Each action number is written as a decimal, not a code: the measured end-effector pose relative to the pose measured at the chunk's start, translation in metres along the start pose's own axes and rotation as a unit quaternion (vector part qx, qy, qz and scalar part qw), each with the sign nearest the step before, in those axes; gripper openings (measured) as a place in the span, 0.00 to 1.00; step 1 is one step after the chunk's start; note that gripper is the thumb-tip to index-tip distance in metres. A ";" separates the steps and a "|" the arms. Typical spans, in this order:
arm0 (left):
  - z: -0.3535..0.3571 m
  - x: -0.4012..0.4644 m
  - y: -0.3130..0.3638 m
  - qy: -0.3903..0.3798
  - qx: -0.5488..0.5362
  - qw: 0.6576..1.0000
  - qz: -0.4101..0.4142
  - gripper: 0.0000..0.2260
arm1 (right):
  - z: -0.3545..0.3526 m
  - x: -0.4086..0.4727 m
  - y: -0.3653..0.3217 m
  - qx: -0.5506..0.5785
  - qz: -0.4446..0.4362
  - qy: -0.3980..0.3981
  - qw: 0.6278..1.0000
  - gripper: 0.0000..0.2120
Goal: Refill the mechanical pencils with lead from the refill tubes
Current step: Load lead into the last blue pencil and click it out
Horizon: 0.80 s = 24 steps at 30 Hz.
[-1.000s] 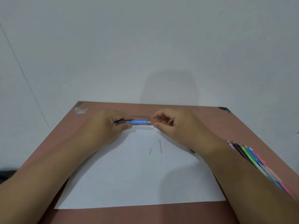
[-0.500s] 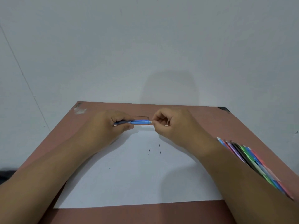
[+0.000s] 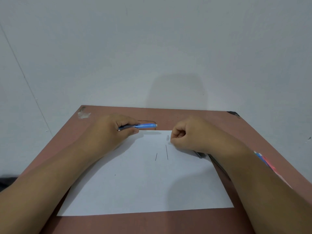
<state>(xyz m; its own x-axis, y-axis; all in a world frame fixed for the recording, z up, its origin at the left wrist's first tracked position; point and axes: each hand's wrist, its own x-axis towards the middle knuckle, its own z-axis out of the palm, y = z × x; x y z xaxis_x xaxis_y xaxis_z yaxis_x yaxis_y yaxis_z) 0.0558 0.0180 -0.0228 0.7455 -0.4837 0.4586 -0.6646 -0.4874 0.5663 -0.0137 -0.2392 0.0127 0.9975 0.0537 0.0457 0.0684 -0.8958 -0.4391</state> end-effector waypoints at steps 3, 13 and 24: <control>0.000 0.000 0.001 -0.001 0.000 1.000 -0.006 0.11 | 0.000 0.001 0.000 -0.021 -0.005 -0.017 1.000 0.05; 0.000 -0.001 0.009 -0.002 -0.005 1.000 0.014 0.28 | 0.000 0.000 -0.001 0.093 -0.052 0.097 0.990 0.08; 0.009 0.002 0.004 0.012 0.026 0.999 0.017 0.13 | 0.018 0.008 -0.010 0.150 -0.081 0.142 0.975 0.06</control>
<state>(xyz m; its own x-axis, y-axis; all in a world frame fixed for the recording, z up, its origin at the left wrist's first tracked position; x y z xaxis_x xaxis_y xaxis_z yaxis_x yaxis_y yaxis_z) 0.0545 0.0083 -0.0261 0.7227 -0.4828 0.4946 -0.6912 -0.5086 0.5134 -0.0058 -0.2217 0.0015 0.9313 0.0210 0.3636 0.2683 -0.7147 -0.6459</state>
